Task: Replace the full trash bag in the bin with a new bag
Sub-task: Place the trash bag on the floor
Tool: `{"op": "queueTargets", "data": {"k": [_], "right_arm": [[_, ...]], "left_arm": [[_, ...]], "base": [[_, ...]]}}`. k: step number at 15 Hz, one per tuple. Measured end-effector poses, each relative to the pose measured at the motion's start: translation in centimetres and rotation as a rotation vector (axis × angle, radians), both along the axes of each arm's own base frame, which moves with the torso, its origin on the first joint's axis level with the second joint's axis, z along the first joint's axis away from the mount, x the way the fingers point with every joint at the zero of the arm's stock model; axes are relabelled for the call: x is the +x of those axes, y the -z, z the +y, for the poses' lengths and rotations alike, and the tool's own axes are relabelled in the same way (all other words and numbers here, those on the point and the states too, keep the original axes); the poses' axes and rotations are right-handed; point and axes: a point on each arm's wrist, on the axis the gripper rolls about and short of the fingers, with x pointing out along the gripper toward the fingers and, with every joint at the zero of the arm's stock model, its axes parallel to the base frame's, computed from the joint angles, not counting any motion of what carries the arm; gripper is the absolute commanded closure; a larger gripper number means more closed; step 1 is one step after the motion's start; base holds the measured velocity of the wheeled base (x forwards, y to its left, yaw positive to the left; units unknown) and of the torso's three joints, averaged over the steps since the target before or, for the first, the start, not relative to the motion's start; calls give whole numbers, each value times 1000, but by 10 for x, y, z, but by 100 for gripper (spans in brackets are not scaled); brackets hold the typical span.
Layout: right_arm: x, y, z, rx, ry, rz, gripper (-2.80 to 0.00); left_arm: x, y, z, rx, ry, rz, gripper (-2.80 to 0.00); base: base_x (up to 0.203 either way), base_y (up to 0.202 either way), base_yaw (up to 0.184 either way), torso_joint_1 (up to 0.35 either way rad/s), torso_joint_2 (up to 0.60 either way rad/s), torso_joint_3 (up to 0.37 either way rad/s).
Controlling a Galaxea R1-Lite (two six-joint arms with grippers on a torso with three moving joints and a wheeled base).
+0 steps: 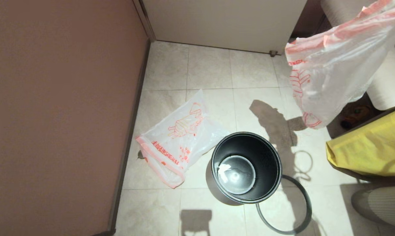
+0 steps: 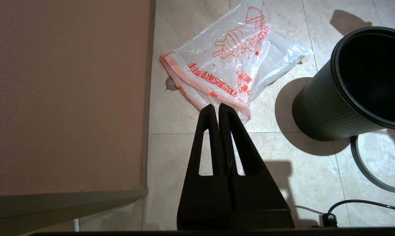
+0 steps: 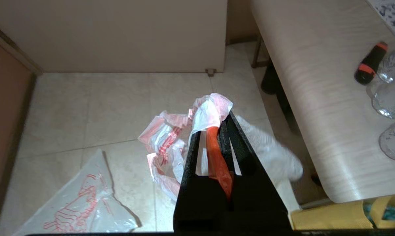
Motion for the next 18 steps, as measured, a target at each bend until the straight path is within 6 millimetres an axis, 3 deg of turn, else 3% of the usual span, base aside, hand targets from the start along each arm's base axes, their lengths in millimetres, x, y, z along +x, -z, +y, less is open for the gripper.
{"op": "queueTargets", "data": {"k": [3, 5, 8, 12, 13, 15, 18], "right_arm": [[57, 24, -15, -3, 60, 61, 0], [104, 51, -27, -2, 96, 104, 0], [168, 106, -42, 1, 139, 206, 0], [240, 199, -57, -34, 219, 358, 0], [252, 220, -59, -61, 238, 391, -280], [267, 252, -63, -114, 264, 436, -280], [262, 260, -61, -128, 261, 490, -280]], "left_arm": [[0, 0, 0, 0, 0, -1, 0], [0, 0, 0, 0, 0, -1, 0], [0, 0, 0, 1, 0, 0, 0], [0, 0, 0, 0, 0, -1, 0], [0, 0, 0, 1, 0, -1, 0], [0, 0, 0, 0, 0, 0, 0], [0, 0, 0, 0, 0, -1, 0]], "base": [[0, 0, 0, 0, 0, 0], [0, 0, 0, 0, 0, 0], [0, 0, 0, 0, 0, 0], [0, 0, 0, 0, 0, 0], [0, 0, 0, 0, 0, 0], [0, 0, 0, 0, 0, 0], [0, 0, 0, 0, 0, 0]]}}
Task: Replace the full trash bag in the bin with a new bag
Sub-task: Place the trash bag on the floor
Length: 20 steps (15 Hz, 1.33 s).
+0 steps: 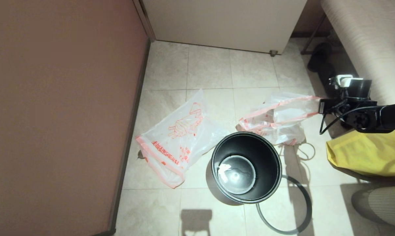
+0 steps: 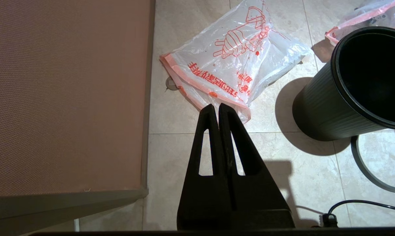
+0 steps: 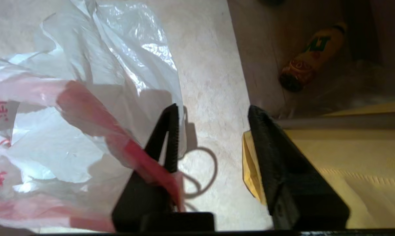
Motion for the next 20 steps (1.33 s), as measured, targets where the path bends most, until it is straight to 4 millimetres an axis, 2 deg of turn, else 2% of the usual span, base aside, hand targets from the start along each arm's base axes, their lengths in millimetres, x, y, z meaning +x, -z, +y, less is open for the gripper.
{"op": "queueTargets", "data": {"k": [3, 6, 9, 11, 14, 16, 20], "right_arm": [[-27, -27, 6, 18, -16, 72, -280], [-70, -64, 20, 105, -84, 168, -280], [-121, -87, 36, 343, -261, 332, -280], [-147, -95, 44, 542, -388, 413, -280], [-162, -102, 56, 640, -471, 429, -280], [-163, -101, 60, 640, -481, 433, -280], [-160, -109, 59, 773, -561, 381, -280]], "left_arm": [[0, 0, 0, 0, 0, 0, 0], [0, 0, 0, 0, 0, 0, 0], [0, 0, 0, 0, 0, 0, 0], [0, 0, 0, 0, 0, 0, 0], [0, 0, 0, 0, 0, 0, 0], [0, 0, 0, 0, 0, 1, 0], [0, 0, 0, 0, 0, 0, 0]], "base": [[0, 0, 0, 0, 0, 0], [0, 0, 0, 0, 0, 0], [0, 0, 0, 0, 0, 0], [0, 0, 0, 0, 0, 0], [0, 0, 0, 0, 0, 0], [0, 0, 0, 0, 0, 0], [0, 0, 0, 0, 0, 0]]}}
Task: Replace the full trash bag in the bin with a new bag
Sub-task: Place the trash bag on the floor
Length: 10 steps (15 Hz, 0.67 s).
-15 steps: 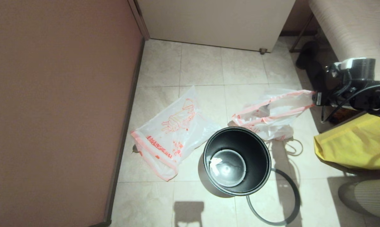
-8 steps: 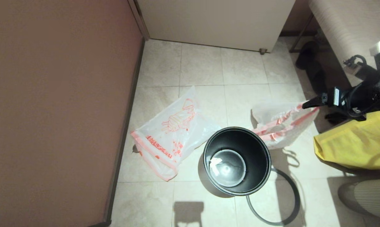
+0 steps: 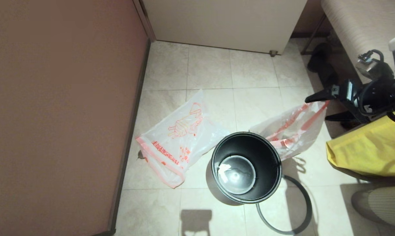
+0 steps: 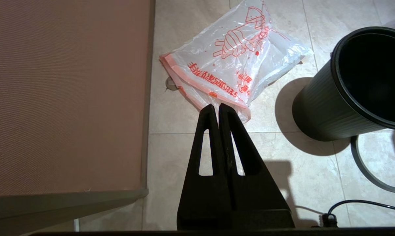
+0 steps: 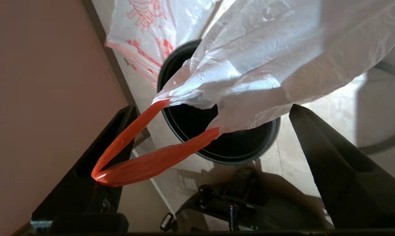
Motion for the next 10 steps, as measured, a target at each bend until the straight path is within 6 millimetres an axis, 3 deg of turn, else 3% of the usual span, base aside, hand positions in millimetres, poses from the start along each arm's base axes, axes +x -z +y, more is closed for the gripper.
{"op": "queueTargets", "data": {"k": [3, 8, 10], "right_arm": [[13, -17, -15, 80, 68, -44, -280], [37, -51, -57, 361, 139, -68, -280], [44, -51, -64, 402, 171, -50, -280]], "left_arm": [[0, 0, 0, -1, 0, 0, 0], [0, 0, 0, 0, 0, 0, 0], [0, 0, 0, 0, 0, 0, 0]], "base": [[0, 0, 0, 0, 0, 0], [0, 0, 0, 0, 0, 0], [0, 0, 0, 0, 0, 0]]}}
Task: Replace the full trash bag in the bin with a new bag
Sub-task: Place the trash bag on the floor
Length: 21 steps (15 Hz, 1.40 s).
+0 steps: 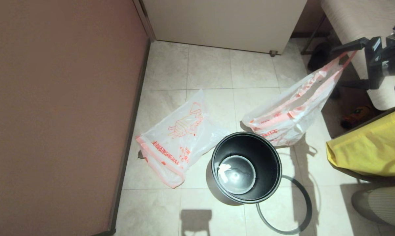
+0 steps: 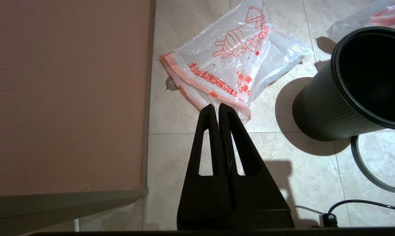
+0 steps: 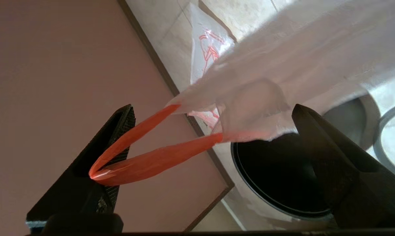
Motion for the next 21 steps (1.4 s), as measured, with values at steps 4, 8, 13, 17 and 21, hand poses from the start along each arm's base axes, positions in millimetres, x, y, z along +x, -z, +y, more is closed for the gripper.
{"op": "queueTargets", "data": {"k": [4, 8, 13, 17, 21], "right_arm": [[10, 38, -11, 38, 60, 257, -280], [4, 27, -35, 76, 133, 190, -280], [-28, 27, -46, 215, -5, 205, -280], [-67, -12, -38, 301, -140, 125, -280], [-105, -69, -24, 348, -163, 2, -280]], "left_arm": [[0, 0, 0, 0, 0, 0, 0], [0, 0, 0, 0, 0, 0, 0], [0, 0, 0, 0, 0, -1, 0], [0, 0, 0, 0, 0, 0, 0], [0, 0, 0, -1, 0, -1, 0]], "base": [[0, 0, 0, 0, 0, 0], [0, 0, 0, 0, 0, 0], [0, 0, 0, 0, 0, 0], [0, 0, 0, 0, 0, 0], [0, 0, 0, 0, 0, 0]]}}
